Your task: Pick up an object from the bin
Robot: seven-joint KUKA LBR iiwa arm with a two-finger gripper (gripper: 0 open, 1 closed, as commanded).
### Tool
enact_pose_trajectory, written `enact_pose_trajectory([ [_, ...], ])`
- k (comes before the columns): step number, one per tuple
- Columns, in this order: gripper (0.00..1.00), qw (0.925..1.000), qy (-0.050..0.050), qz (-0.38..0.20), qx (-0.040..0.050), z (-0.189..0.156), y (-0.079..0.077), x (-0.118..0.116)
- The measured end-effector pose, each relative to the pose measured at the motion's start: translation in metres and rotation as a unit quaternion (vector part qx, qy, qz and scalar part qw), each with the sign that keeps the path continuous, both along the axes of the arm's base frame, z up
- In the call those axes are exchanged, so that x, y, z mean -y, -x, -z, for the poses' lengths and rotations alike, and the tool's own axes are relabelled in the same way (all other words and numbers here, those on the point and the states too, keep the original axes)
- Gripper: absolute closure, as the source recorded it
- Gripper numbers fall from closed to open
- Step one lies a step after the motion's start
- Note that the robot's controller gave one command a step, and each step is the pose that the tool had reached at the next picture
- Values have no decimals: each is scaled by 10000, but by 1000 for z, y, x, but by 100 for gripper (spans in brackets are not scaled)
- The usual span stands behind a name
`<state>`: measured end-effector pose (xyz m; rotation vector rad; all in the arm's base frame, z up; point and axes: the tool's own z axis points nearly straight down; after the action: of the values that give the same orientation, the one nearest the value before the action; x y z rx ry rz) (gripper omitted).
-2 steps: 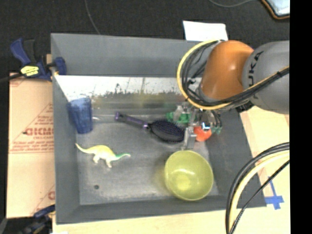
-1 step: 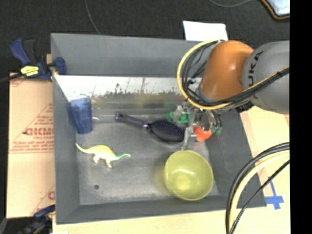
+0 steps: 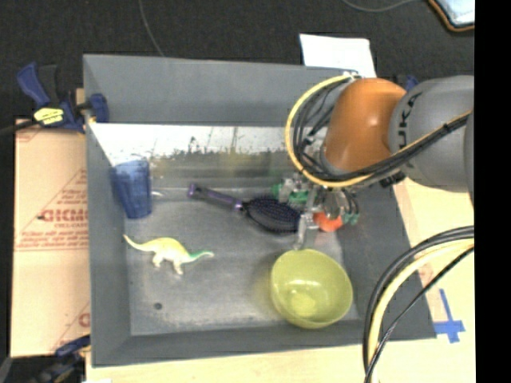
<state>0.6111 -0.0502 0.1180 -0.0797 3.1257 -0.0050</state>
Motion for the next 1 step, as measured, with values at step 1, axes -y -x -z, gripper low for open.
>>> enact_pose_trajectory([
  [1, 0, 9998, 1, -192, 33, 54, -2, 1],
])
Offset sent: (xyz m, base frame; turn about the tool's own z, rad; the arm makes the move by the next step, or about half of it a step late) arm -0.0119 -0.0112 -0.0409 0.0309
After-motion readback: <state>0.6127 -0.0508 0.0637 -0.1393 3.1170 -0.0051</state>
